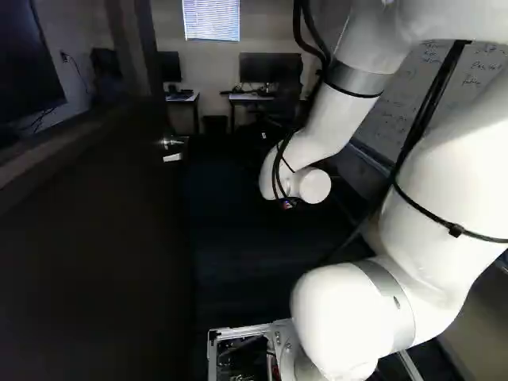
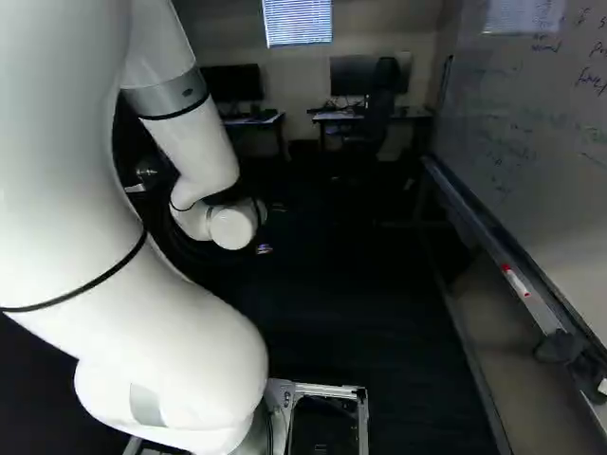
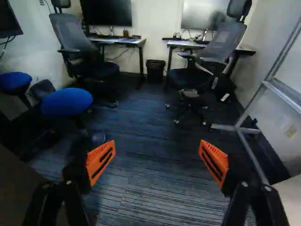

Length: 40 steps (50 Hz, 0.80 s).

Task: Open the door and move inside

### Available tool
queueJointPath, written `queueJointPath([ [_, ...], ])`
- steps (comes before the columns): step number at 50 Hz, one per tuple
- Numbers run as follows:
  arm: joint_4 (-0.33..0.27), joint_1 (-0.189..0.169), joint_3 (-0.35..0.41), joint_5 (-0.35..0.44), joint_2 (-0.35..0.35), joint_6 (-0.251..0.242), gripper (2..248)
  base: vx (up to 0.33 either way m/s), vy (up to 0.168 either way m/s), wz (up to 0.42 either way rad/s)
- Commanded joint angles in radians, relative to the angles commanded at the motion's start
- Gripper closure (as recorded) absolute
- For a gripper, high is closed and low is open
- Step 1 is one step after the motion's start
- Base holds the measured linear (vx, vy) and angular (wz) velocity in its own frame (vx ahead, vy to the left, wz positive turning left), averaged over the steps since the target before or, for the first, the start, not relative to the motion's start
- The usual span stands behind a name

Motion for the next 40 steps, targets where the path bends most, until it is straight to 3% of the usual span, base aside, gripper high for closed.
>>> queueJointPath([
  [40, 0.0, 0.0, 0.0, 0.0, 0.0, 0.0, 3, 0.205, 0.006, -0.018],
])
